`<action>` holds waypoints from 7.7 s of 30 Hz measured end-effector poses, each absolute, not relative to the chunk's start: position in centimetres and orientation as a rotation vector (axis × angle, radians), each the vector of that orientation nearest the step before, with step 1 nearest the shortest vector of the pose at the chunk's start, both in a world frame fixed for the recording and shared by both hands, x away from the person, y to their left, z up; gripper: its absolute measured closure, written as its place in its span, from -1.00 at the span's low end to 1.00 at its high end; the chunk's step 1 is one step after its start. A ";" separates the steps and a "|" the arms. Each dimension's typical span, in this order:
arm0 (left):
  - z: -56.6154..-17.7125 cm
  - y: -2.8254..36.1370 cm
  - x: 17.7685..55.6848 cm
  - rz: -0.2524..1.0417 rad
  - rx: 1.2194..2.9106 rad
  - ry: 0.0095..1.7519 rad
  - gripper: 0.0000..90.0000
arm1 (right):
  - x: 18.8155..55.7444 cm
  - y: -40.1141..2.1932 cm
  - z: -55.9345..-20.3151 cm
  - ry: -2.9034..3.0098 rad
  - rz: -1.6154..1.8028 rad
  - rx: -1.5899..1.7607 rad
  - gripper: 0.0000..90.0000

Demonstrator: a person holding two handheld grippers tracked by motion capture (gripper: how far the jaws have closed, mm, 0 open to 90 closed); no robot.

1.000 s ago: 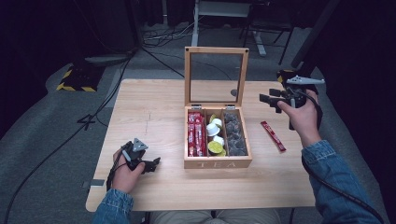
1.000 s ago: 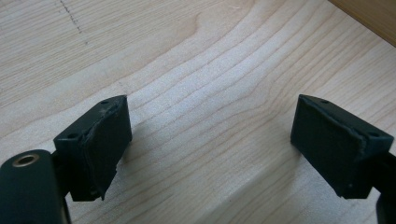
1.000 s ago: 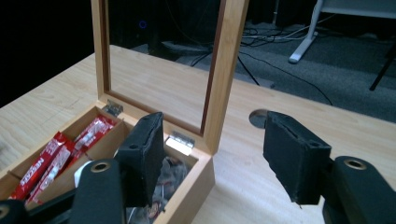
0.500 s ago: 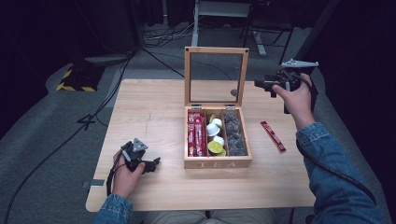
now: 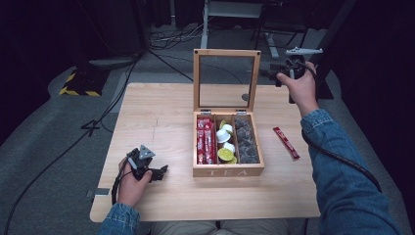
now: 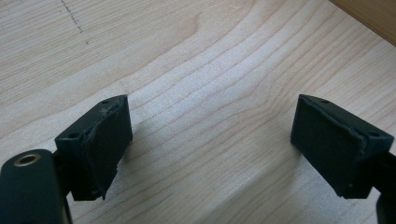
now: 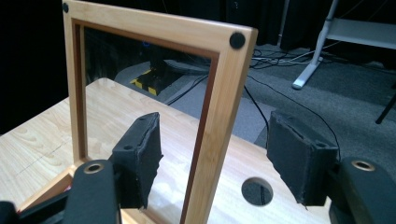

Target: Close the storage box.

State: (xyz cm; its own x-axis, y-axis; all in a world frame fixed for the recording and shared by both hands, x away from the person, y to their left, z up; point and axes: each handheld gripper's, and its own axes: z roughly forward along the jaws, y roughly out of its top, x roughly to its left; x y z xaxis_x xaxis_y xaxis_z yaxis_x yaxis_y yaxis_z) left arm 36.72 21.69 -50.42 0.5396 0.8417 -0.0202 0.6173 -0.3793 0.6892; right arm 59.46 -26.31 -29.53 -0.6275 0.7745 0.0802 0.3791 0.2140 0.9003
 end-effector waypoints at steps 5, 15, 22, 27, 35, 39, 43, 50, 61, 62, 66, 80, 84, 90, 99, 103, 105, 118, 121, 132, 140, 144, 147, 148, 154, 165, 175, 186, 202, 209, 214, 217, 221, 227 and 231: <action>-50.4 21.7 36.7 0.444 2.126 1.173 -0.71 | 60.8 -25.6 -29.5 2.112 1.399 1.063 -0.20; -50.4 21.7 36.7 0.441 2.125 1.173 -0.72 | 63.3 -24.4 -30.0 2.140 1.367 1.058 -0.07; -50.4 21.7 36.8 0.442 2.128 1.171 -0.72 | 64.4 -24.1 -30.4 2.129 1.379 1.088 -0.05; -50.4 21.7 36.8 0.441 2.128 1.171 -0.72 | 64.9 -23.6 -30.5 2.138 1.384 1.086 -0.03; -50.4 21.7 36.8 0.441 2.129 1.171 -0.72 | 64.7 -23.0 -30.2 2.151 1.408 1.081 0.09; -50.4 21.7 36.8 0.440 2.130 1.170 -0.72 | 64.2 -23.1 -30.0 2.144 1.422 1.081 0.10; -50.4 21.7 36.8 0.440 2.132 1.171 -0.72 | 63.5 -23.2 -29.8 2.140 1.425 1.075 0.10; -50.4 21.7 36.8 0.441 2.130 1.171 -0.72 | 61.5 -23.5 -29.0 2.133 1.436 1.059 0.15; -50.4 21.7 36.7 0.439 2.130 1.175 -0.72 | 57.4 -24.2 -28.1 2.162 1.459 0.999 0.18; -50.4 21.7 36.7 0.440 2.130 1.175 -0.72 | 57.0 -24.2 -28.0 2.165 1.459 0.998 0.18; -50.4 21.7 36.7 0.439 2.126 1.176 -0.72 | 55.8 -24.4 -27.9 2.182 1.464 0.977 0.16; -50.4 21.7 36.7 0.440 2.126 1.174 -0.72 | 52.1 -24.9 -28.2 2.217 1.410 0.943 0.02; -50.4 21.7 36.7 0.441 2.126 1.174 -0.72 | 51.3 -25.1 -28.1 2.225 1.391 0.937 0.01; -50.4 21.7 36.7 0.440 2.126 1.174 -0.72 | 49.9 -25.1 -28.2 2.245 1.339 0.891 -0.02; -50.4 21.7 36.7 0.441 2.126 1.174 -0.72 | 47.6 -25.1 -28.7 2.265 1.271 0.832 -0.02; -50.4 21.7 36.7 0.440 2.126 1.172 -0.72 | 46.6 -25.2 -29.1 2.264 1.252 0.812 -0.02; -50.4 21.7 36.7 0.442 2.127 1.173 -0.72 | 46.2 -25.2 -29.4 2.269 1.246 0.808 -0.02; -50.4 21.7 36.7 0.442 2.125 1.173 -0.71 | 43.3 -25.3 -31.2 2.317 1.197 0.789 -0.02; -50.4 21.7 36.7 0.443 2.123 1.173 -0.71 | 42.8 -25.4 -31.6 2.328 1.189 0.785 -0.02; -50.4 21.7 36.7 0.444 2.124 1.173 -0.71 | 40.8 -25.4 -33.2 2.352 1.159 0.769 -0.03; -50.4 21.7 36.7 0.445 2.126 1.172 -0.71 | 39.9 -25.4 -34.3 2.379 1.147 0.771 -0.03; -50.4 21.7 36.7 0.445 2.125 1.172 -0.71 | 39.5 -25.3 -34.9 2.401 1.118 0.769 -0.03; -50.4 21.7 36.7 0.445 2.125 1.171 -0.71 | 39.2 -25.3 -35.4 2.413 1.104 0.767 -0.03; -50.4 21.7 36.7 0.445 2.125 1.171 -0.71 | 39.1 -25.3 -35.6 2.418 1.099 0.769 -0.04; -50.4 21.7 36.7 0.445 2.125 1.172 -0.71 | 38.6 -25.3 -36.5 2.441 1.076 0.775 -0.06; -50.4 21.5 37.1 0.438 2.132 1.166 -0.76 | 38.1 -25.3 -38.5 2.503 1.042 0.809 -0.06; -50.4 21.4 37.2 0.434 2.136 1.165 -0.77 | 37.7 -25.1 -40.4 2.563 0.987 0.831 -0.06; -50.4 21.4 37.2 0.433 2.136 1.166 -0.77 | 37.5 -25.0 -41.1 2.613 0.942 0.845 -0.04; -50.4 21.4 37.2 0.436 2.135 1.163 -0.77 | 37.4 -26.0 -40.1 2.523 1.078 0.897 -0.24; -50.4 21.6 37.0 0.432 2.138 1.159 -0.77 | 38.0 -28.5 -38.2 2.388 1.136 0.947 -0.33; -50.4 21.7 36.9 0.430 2.147 1.151 -0.77 | 38.3 -31.0 -37.8 2.301 1.135 1.041 -0.39; -50.5 21.7 36.9 0.427 2.142 1.144 -0.77 | 38.5 -32.4 -38.0 2.276 1.131 1.088 -0.43; -50.5 21.8 36.9 0.423 2.143 1.142 -0.77 | 38.7 -33.8 -38.5 2.268 1.089 1.130 -0.45; -50.5 21.8 37.0 0.426 2.145 1.139 -0.77 | 39.4 -35.9 -40.0 2.271 1.019 1.220 -0.48; -50.4 21.8 37.0 0.426 2.146 1.140 -0.77 | 39.9 -37.2 -41.6 2.316 0.936 1.272 -0.50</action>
State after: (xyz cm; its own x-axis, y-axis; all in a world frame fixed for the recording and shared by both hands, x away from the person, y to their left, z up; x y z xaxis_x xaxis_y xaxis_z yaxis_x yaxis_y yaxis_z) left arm 36.97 21.78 -50.45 0.5669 0.8235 -0.0212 0.6079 -0.4009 0.6854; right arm 39.92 -37.16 -41.62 -0.5433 0.8393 0.0203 0.6176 0.3832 0.6868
